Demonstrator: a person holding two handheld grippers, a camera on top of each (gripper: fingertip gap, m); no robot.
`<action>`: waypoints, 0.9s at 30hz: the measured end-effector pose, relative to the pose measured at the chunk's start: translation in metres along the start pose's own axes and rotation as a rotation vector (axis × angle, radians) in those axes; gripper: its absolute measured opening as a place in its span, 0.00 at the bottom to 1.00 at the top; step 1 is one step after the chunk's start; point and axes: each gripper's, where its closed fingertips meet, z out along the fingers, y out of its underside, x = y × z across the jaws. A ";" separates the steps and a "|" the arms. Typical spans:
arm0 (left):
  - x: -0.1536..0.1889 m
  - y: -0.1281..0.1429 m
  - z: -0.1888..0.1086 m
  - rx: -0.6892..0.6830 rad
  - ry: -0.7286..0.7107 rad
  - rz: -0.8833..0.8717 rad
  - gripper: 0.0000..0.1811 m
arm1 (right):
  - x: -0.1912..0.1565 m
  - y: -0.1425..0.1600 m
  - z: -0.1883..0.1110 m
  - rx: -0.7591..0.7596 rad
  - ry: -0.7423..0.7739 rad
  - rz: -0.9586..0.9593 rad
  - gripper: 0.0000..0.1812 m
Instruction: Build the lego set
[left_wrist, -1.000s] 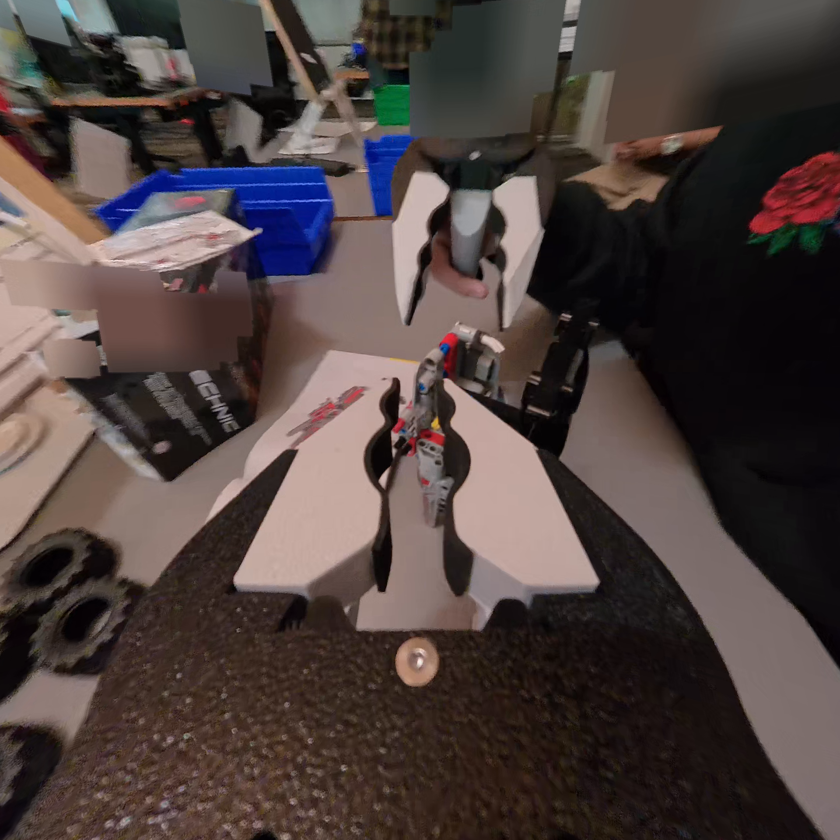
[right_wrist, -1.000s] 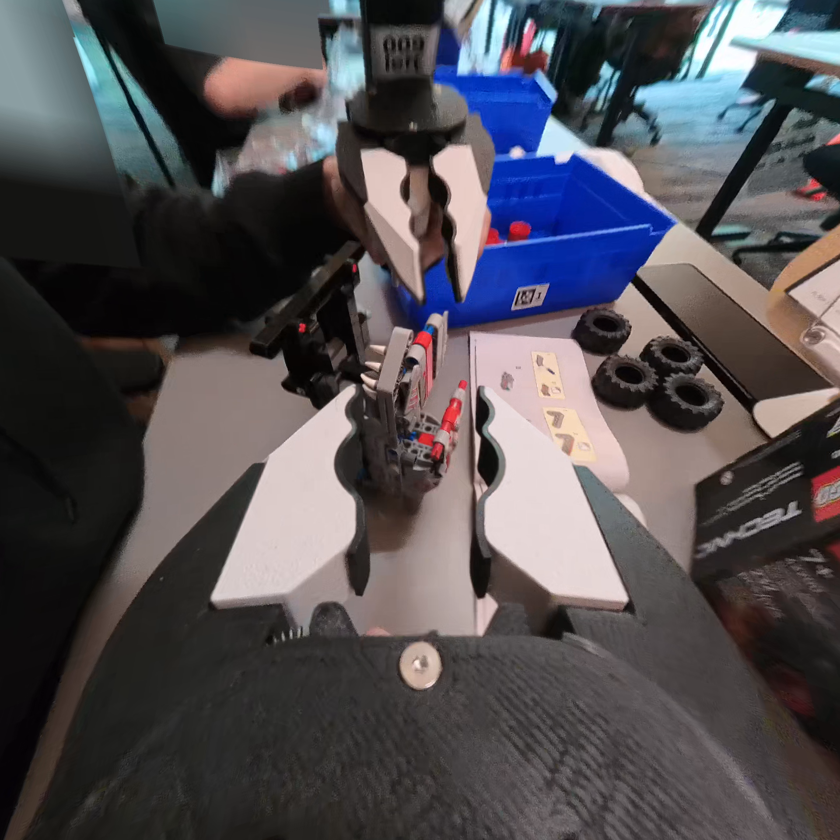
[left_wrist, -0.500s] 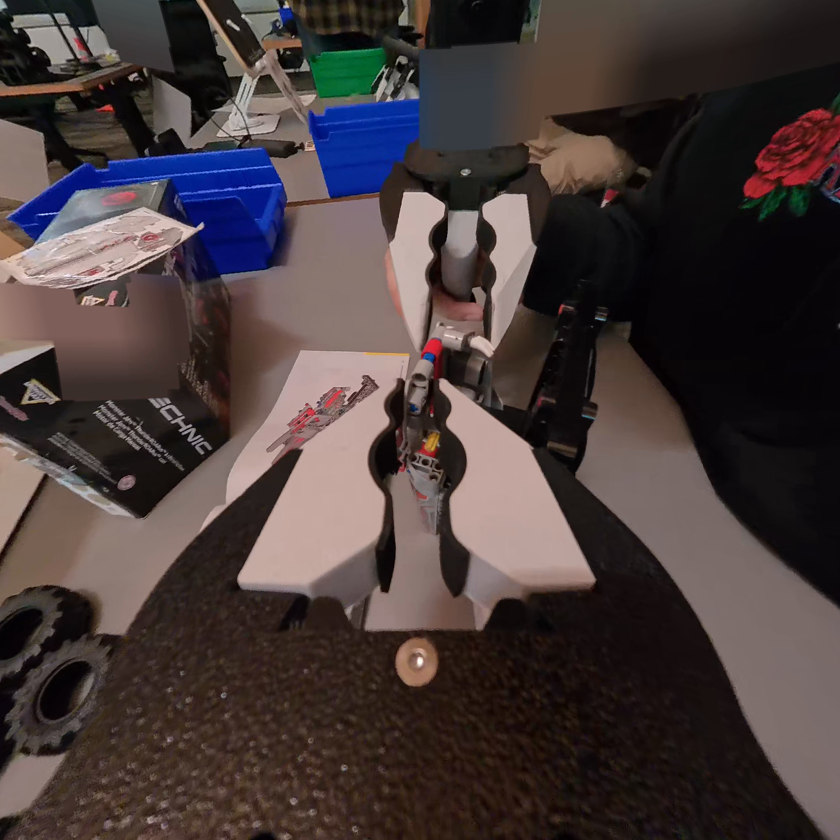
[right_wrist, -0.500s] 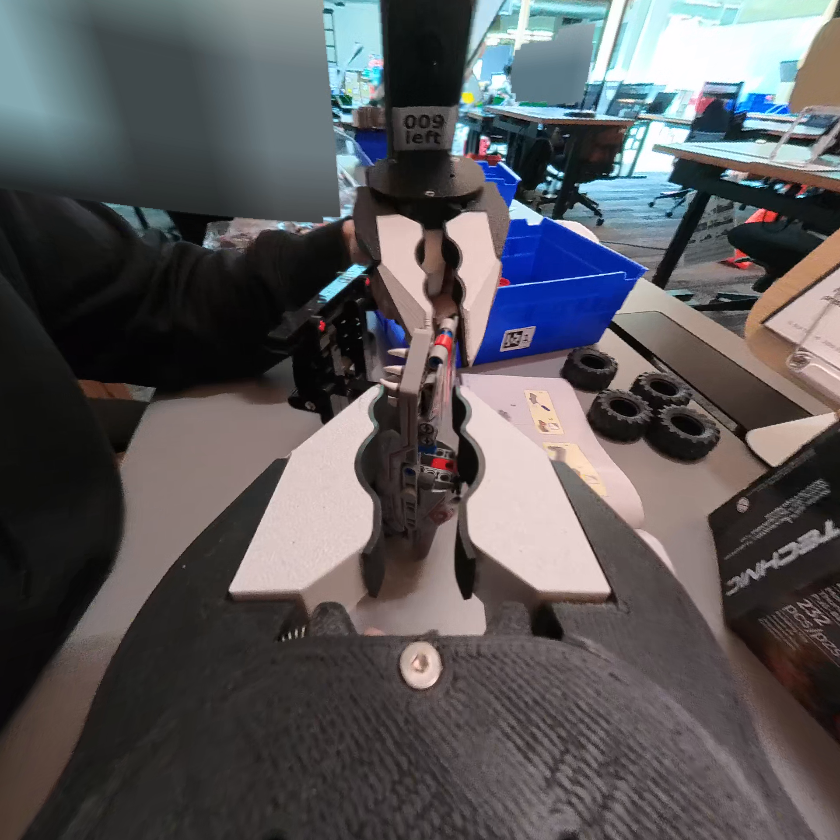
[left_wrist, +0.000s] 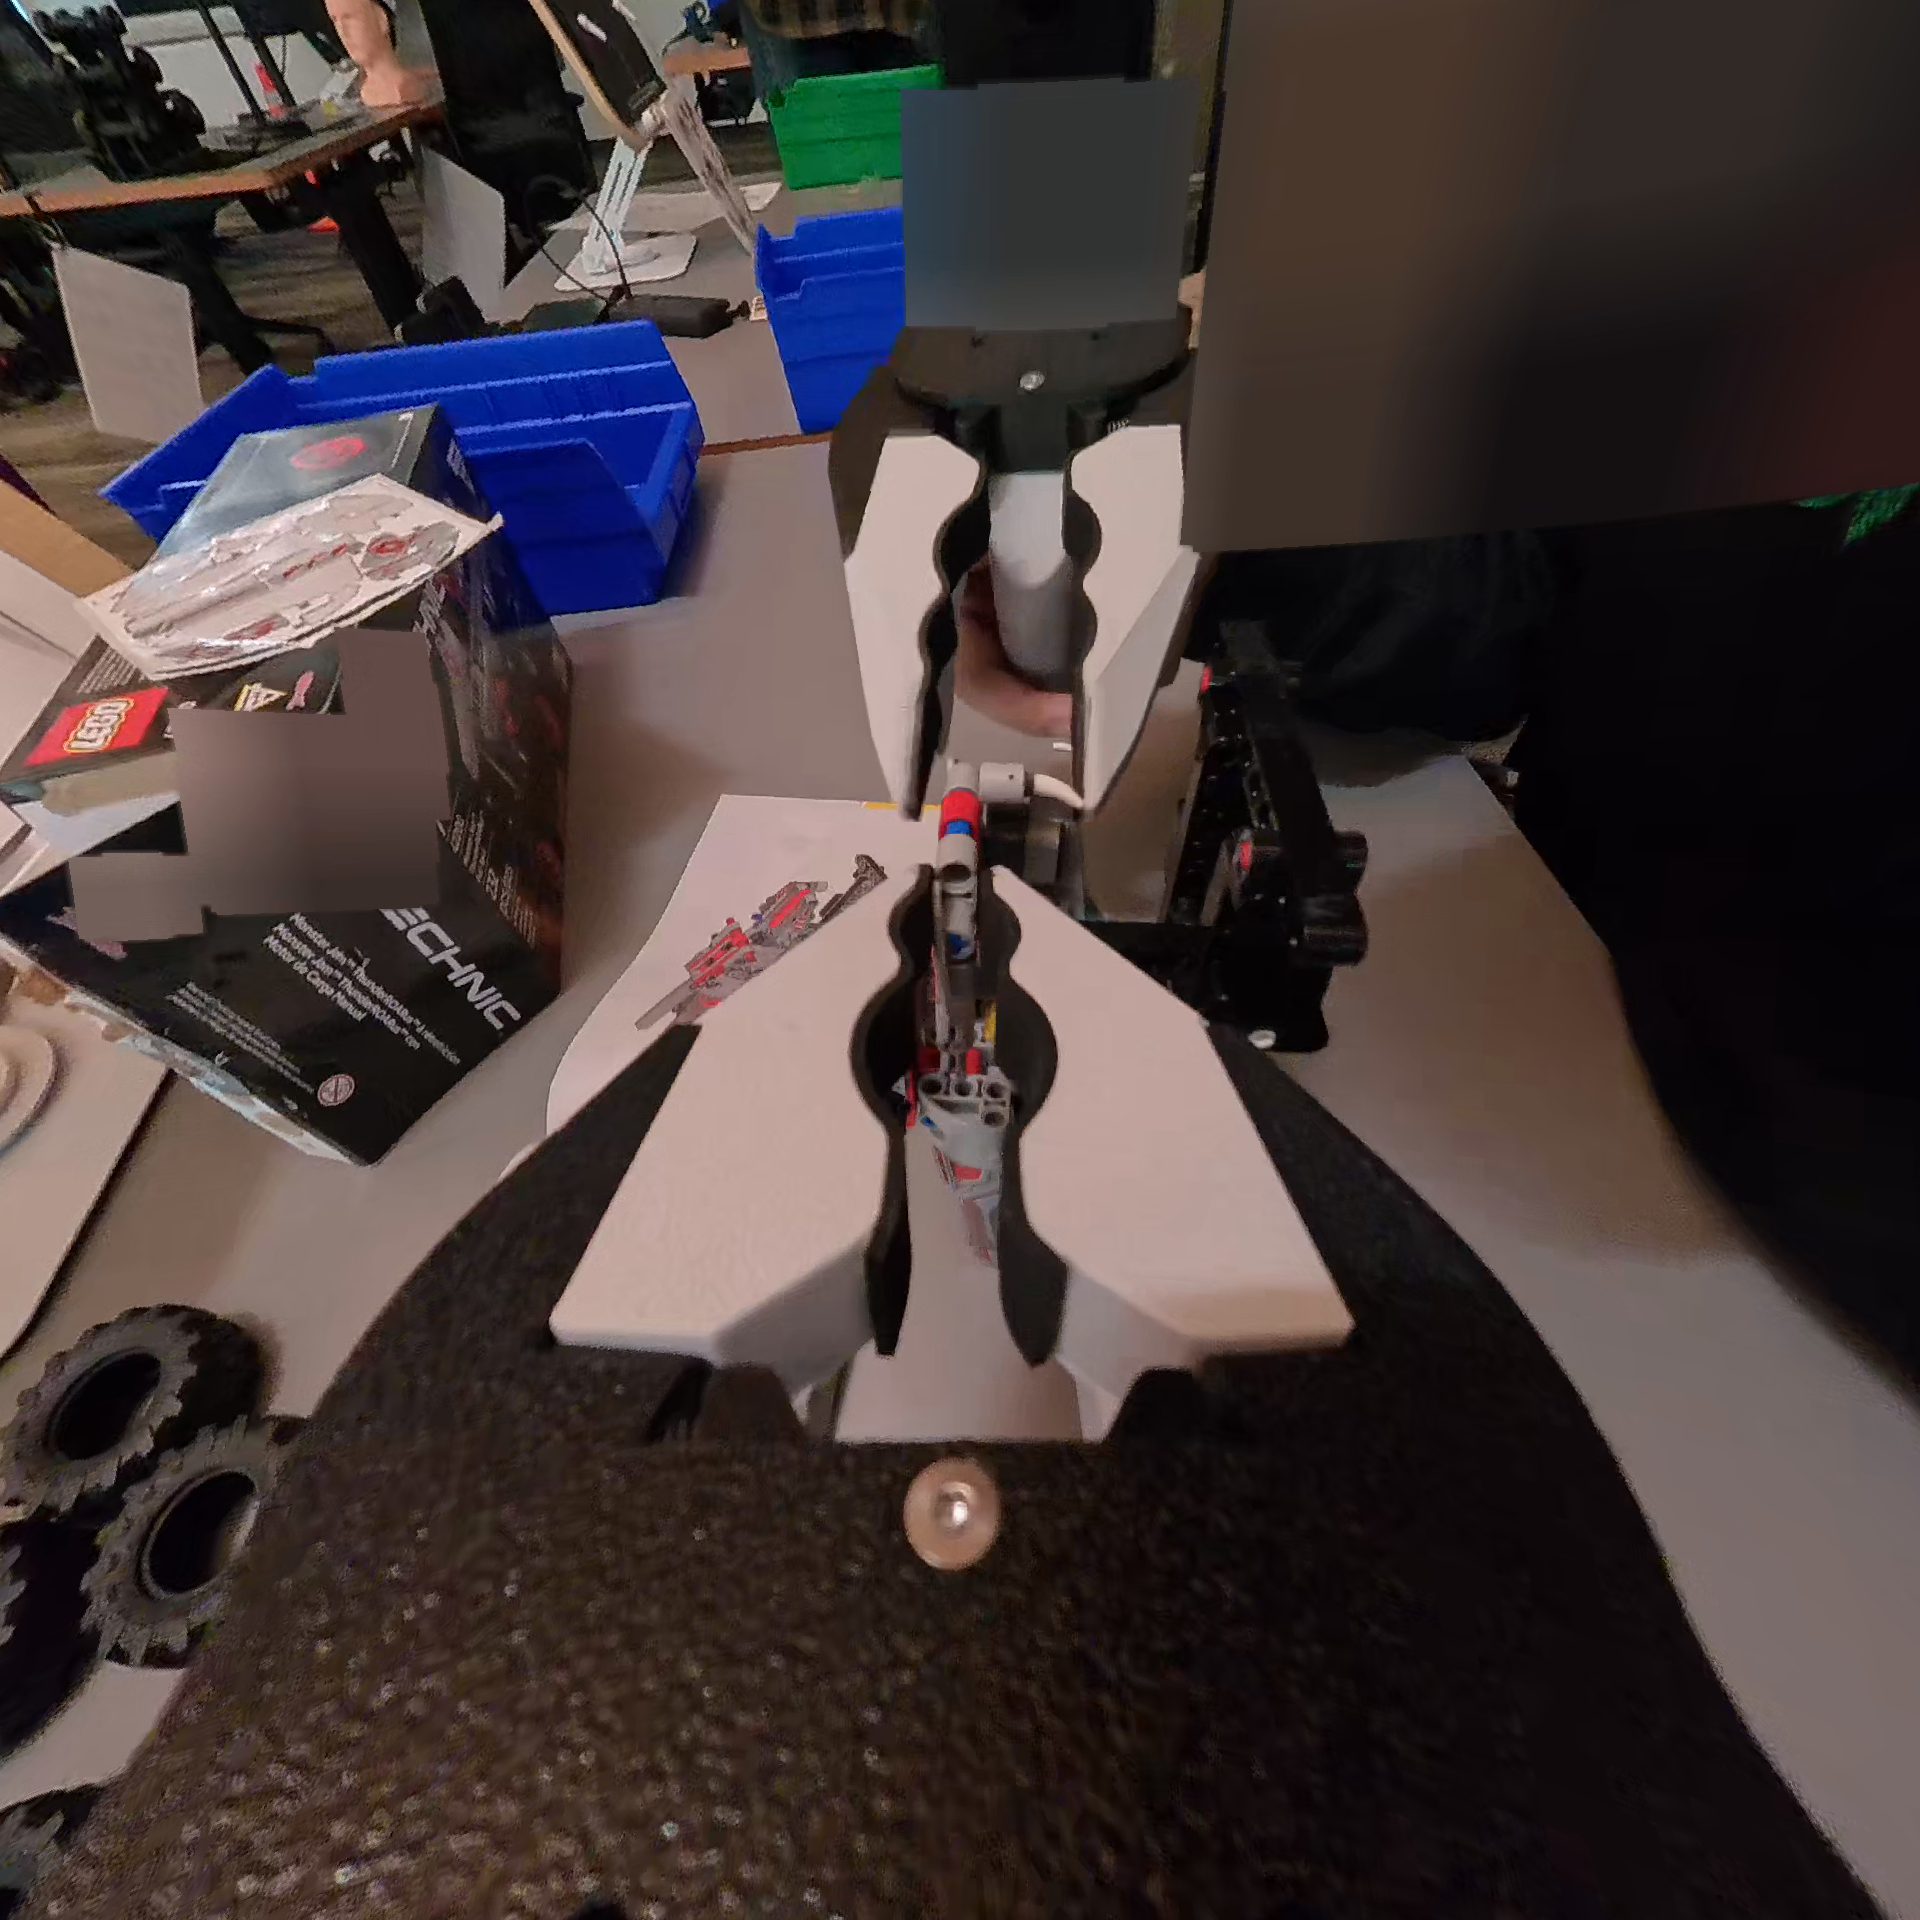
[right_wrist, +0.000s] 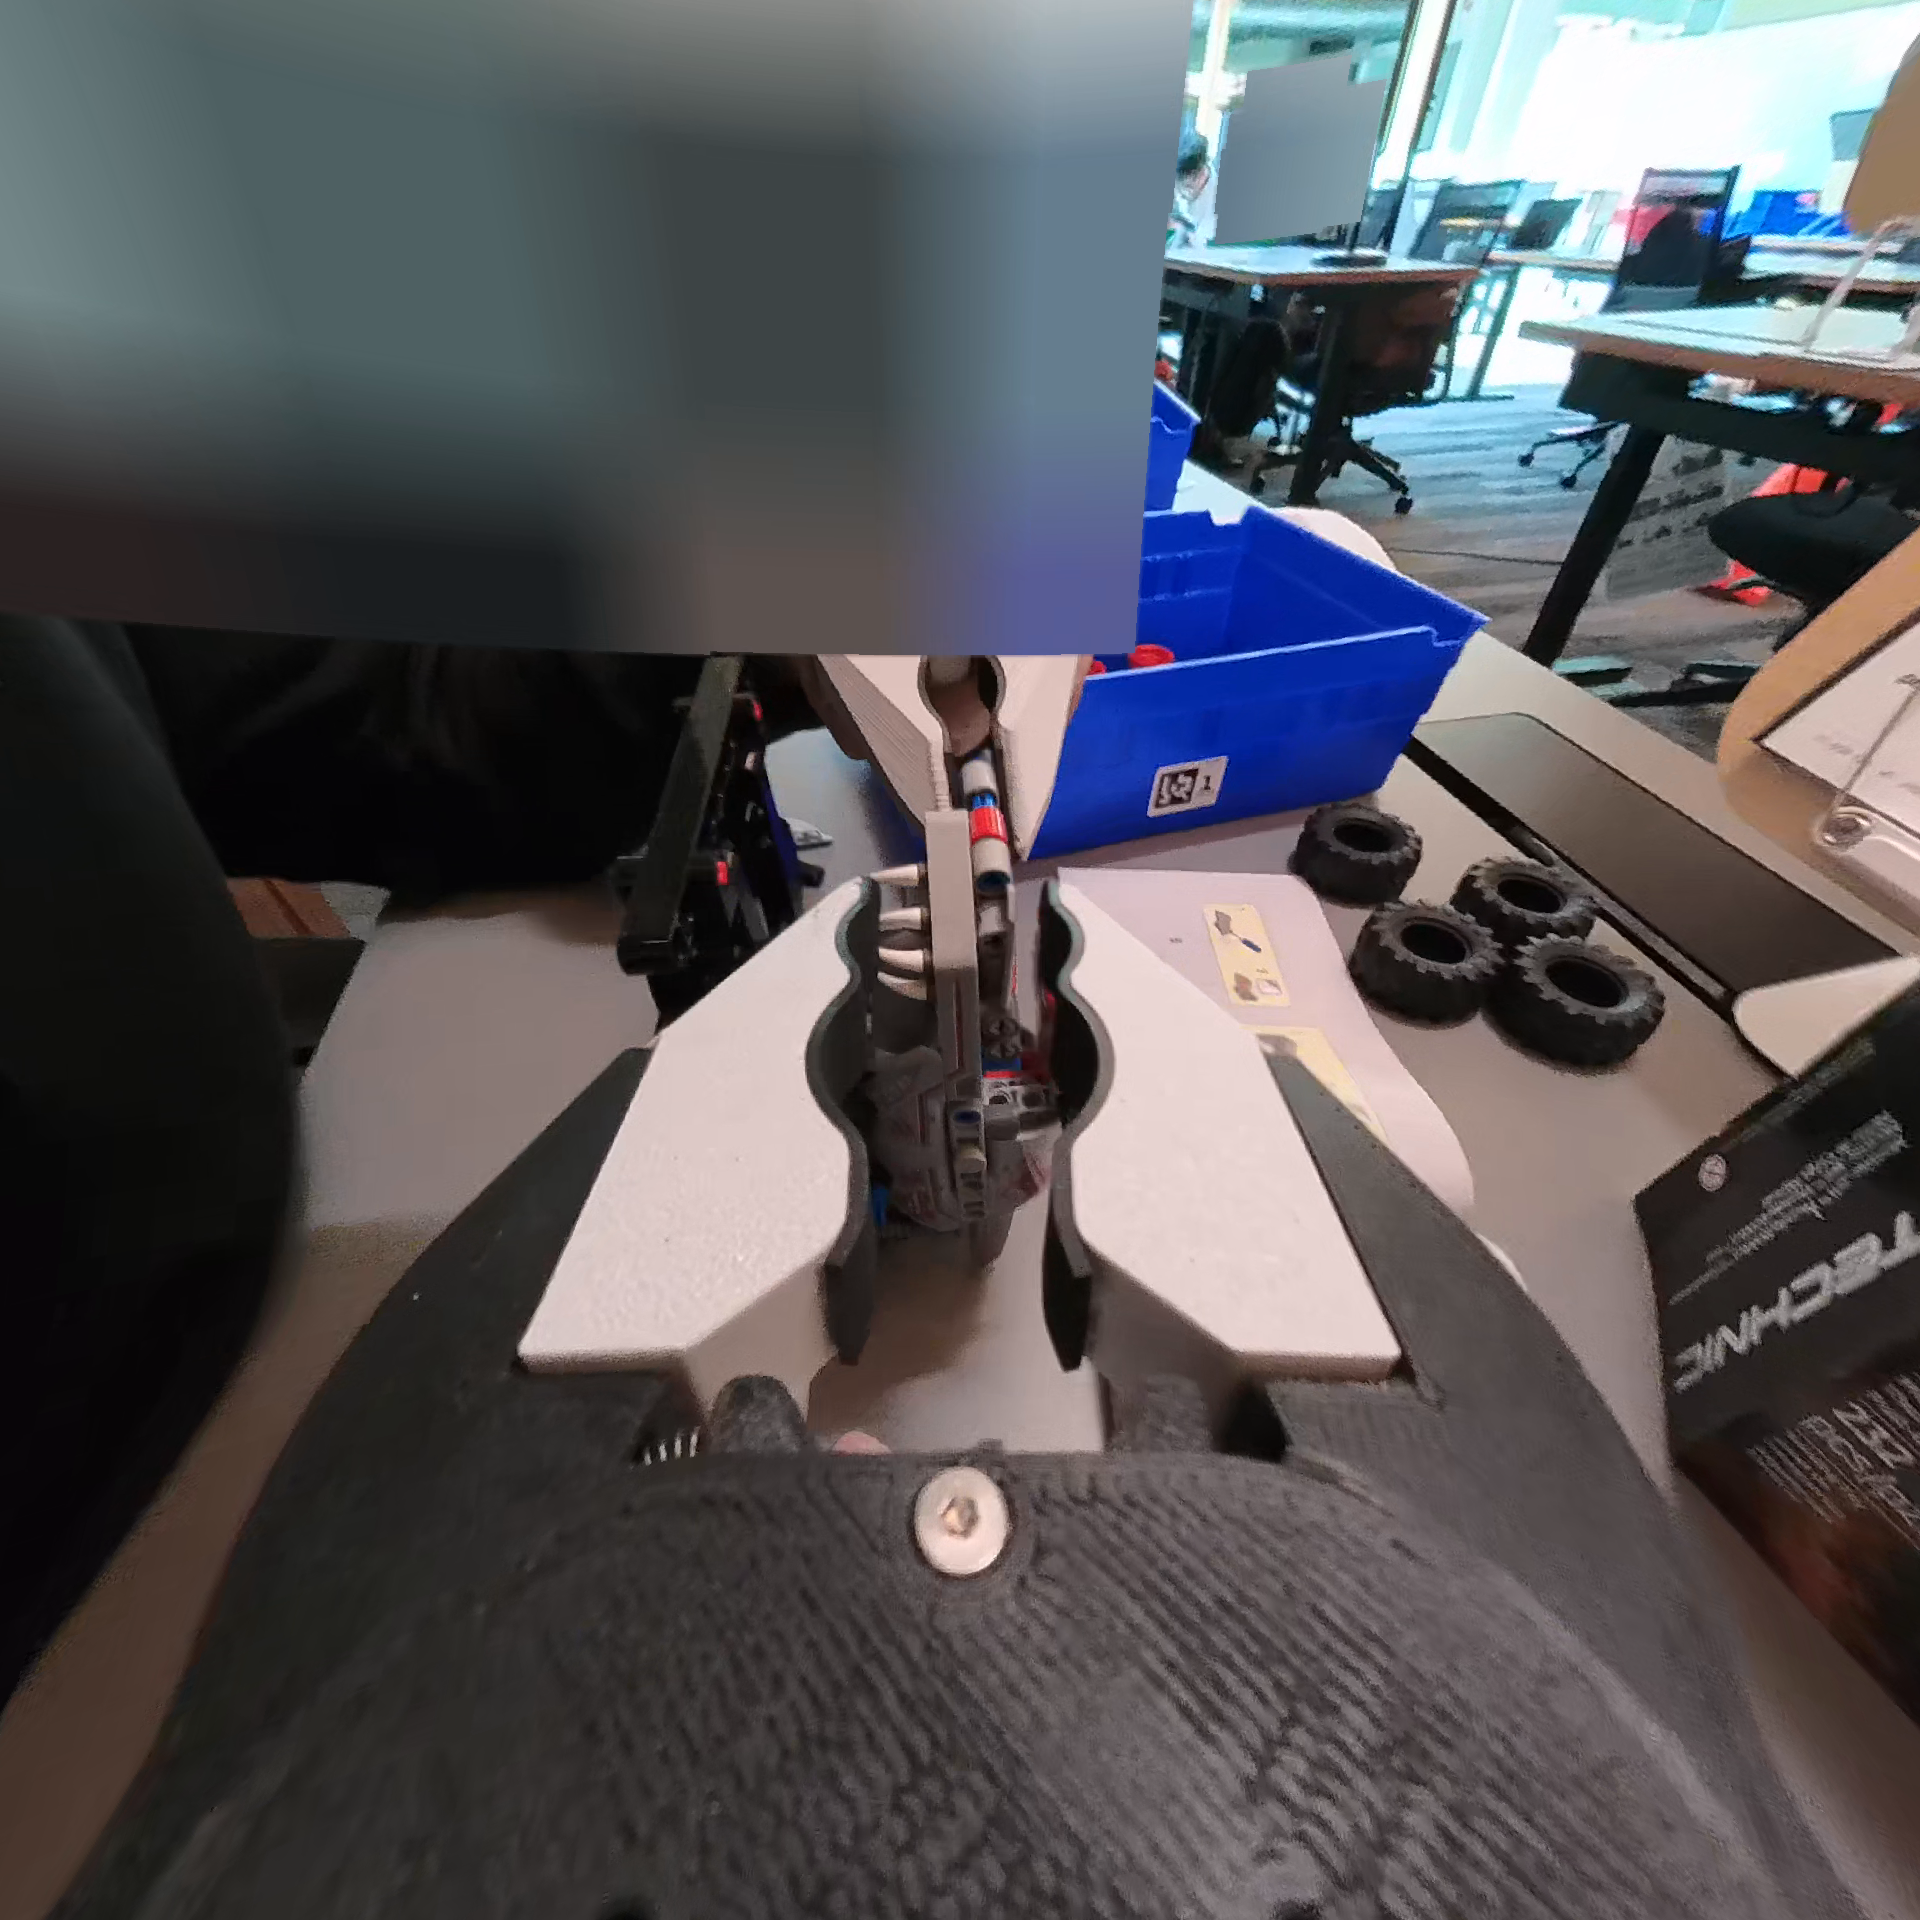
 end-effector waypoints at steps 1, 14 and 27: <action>-0.001 0.000 0.000 0.001 -0.003 0.001 0.02 | -0.002 -0.001 0.001 0.005 -0.018 0.003 0.13; -0.003 0.002 -0.003 -0.029 -0.016 0.037 0.03 | -0.001 -0.001 0.006 0.026 -0.060 0.007 0.12; -0.004 0.003 -0.001 -0.033 -0.025 0.026 0.03 | 0.001 -0.001 0.006 0.045 -0.091 0.038 0.12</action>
